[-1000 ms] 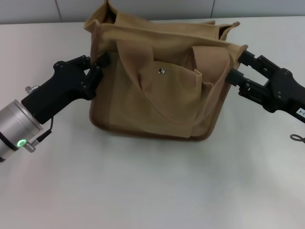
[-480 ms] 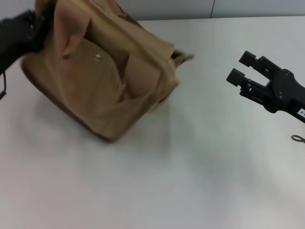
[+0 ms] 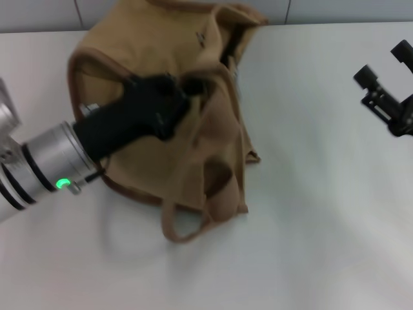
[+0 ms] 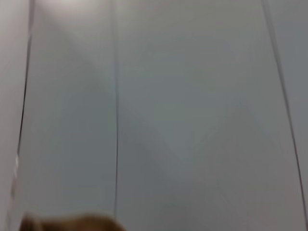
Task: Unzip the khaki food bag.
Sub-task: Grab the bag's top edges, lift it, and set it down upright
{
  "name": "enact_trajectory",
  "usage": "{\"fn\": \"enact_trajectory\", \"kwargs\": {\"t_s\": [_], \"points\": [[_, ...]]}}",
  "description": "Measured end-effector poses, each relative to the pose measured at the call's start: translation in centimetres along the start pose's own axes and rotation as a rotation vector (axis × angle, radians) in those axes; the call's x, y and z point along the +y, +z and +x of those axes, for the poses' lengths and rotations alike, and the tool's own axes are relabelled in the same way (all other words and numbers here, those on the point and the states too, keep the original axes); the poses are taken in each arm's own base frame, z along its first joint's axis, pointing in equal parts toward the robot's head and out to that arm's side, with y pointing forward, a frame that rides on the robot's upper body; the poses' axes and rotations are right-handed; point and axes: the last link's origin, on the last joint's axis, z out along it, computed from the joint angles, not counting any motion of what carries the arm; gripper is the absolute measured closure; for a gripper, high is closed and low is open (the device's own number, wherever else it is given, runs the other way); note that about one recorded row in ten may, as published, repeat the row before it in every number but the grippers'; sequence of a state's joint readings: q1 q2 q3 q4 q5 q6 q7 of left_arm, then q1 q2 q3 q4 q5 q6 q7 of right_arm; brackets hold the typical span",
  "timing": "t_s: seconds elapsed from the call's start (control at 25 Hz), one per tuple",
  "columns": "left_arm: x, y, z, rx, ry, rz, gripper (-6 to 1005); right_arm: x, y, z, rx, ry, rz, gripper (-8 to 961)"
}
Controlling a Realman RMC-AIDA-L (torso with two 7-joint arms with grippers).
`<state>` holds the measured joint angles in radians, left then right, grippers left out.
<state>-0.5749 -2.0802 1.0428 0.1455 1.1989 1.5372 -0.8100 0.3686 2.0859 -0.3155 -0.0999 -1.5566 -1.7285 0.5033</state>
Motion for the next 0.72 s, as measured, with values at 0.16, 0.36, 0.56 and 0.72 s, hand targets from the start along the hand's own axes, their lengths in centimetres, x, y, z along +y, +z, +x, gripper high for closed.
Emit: {"fn": "enact_trajectory", "kwargs": {"t_s": [0.16, 0.36, 0.56, 0.72], "points": [[0.6, -0.1, -0.4, 0.005, -0.014, -0.011, 918, 2.9, 0.0, 1.9, 0.035, -0.355, 0.037, 112], [0.8, -0.1, -0.7, 0.003, -0.027, -0.01, 916, 6.1, 0.7, 3.3, 0.074, -0.571, 0.035, 113], [1.2, 0.4, -1.2, -0.016, -0.02, -0.021, 914, 7.9, 2.0, 4.4, 0.123, -0.681, -0.008, 113], [1.3, 0.5, -1.3, -0.022, -0.02, -0.024, 913, 8.2, 2.6, 4.9, 0.151, -0.713, -0.037, 127]]}}
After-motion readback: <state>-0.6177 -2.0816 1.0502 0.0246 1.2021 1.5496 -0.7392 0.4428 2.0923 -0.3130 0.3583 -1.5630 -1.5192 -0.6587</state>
